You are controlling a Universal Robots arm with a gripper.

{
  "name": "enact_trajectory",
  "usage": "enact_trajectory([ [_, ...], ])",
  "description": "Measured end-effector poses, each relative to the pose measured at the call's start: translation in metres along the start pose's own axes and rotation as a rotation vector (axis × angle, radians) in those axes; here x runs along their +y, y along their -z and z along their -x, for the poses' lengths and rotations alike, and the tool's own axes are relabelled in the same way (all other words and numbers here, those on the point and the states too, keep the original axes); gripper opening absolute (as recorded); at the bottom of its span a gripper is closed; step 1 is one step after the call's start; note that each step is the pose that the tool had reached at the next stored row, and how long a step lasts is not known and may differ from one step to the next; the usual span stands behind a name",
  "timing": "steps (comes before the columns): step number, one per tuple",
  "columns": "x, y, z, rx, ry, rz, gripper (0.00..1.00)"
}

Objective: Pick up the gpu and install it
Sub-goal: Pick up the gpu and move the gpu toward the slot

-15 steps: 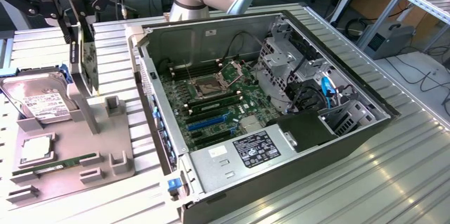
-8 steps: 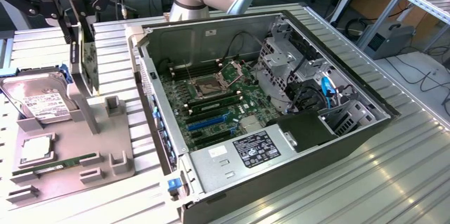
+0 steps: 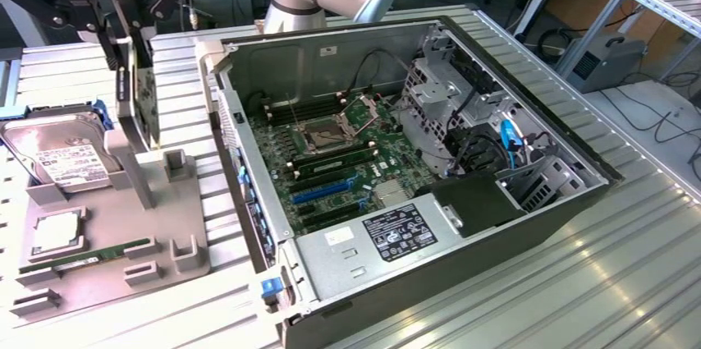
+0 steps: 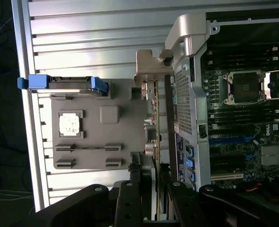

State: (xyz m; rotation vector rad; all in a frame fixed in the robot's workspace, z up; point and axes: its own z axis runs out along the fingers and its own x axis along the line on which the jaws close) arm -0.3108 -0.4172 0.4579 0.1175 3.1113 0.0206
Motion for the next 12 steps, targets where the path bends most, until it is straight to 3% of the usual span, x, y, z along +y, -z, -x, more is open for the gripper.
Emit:
enact_trajectory([
  [12, -0.0038, -0.0028, 0.0045, 0.0000, 0.000, -0.0001, 0.27],
])
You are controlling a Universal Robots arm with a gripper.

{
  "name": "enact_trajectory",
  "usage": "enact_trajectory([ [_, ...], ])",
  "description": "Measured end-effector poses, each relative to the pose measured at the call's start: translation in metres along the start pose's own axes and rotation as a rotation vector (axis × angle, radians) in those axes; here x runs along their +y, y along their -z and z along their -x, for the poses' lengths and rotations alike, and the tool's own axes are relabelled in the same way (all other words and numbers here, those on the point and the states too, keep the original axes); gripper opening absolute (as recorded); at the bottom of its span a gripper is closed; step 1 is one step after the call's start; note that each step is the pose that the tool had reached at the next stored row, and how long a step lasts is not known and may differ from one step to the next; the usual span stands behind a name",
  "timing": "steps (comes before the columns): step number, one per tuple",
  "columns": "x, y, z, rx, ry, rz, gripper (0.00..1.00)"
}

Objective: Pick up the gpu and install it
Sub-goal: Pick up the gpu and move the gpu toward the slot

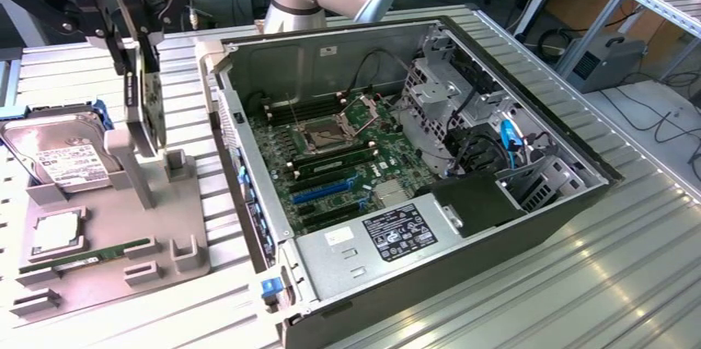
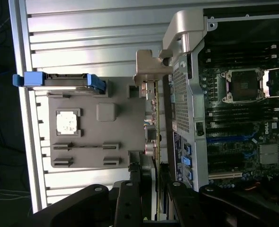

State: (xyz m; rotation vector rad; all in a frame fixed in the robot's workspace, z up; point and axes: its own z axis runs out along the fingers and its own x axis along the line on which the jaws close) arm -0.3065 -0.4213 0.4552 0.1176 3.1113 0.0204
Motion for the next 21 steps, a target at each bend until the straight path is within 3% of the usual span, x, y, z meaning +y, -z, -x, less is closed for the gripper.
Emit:
enact_trajectory([
  [21, -0.0038, -0.0059, 0.0082, -0.0002, 0.000, -0.0028, 0.27],
])
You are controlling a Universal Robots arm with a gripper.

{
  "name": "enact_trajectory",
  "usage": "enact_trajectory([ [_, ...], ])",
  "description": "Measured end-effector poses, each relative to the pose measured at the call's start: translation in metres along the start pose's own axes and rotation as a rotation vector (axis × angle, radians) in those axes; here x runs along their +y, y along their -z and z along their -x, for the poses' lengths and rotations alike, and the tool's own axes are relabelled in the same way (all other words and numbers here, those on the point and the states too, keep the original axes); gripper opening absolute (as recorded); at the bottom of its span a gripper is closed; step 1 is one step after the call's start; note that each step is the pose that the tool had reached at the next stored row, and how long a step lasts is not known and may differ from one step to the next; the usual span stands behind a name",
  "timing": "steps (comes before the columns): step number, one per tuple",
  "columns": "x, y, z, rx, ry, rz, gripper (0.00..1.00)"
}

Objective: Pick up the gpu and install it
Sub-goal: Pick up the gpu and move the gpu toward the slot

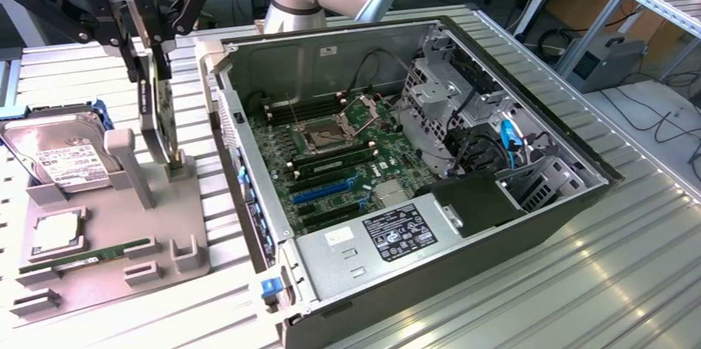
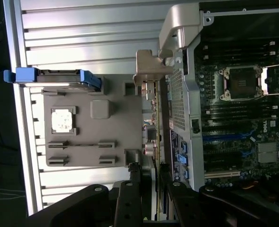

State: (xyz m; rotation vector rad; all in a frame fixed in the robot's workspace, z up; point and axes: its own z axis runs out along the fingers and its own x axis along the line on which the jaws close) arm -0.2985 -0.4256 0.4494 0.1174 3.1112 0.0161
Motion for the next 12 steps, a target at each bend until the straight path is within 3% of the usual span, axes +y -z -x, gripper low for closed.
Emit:
enact_trajectory([
  [12, -0.0007, -0.0027, 0.0054, -0.0003, 0.000, -0.0047, 0.27],
])
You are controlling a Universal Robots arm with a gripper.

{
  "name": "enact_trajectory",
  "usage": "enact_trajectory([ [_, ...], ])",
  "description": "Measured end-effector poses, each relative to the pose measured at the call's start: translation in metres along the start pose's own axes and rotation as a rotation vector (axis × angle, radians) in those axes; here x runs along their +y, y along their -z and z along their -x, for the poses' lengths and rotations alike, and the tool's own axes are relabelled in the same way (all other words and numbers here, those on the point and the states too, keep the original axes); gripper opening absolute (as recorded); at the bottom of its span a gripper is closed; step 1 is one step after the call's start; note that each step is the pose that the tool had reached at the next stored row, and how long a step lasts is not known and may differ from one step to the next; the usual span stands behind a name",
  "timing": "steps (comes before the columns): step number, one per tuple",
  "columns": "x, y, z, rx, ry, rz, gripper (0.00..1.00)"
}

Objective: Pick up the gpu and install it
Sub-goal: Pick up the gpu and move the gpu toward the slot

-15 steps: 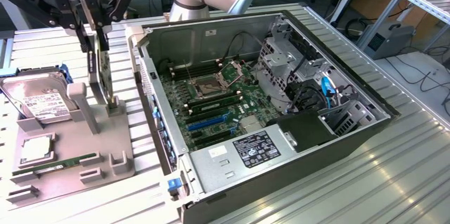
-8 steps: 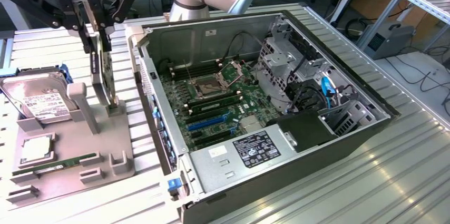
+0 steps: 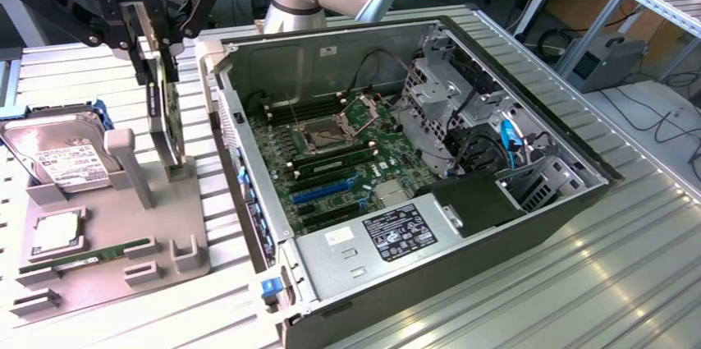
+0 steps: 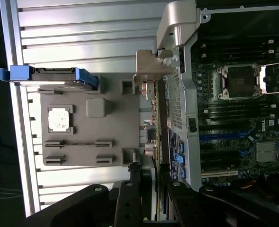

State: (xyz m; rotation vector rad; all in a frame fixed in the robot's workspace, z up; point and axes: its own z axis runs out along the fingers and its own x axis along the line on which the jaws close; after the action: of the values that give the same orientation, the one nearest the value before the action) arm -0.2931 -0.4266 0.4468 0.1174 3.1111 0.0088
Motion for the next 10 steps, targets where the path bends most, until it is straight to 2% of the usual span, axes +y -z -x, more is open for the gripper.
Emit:
enact_trajectory([
  [10, -0.0004, -0.0017, 0.0034, -0.0003, 0.000, -0.0033, 0.27],
])
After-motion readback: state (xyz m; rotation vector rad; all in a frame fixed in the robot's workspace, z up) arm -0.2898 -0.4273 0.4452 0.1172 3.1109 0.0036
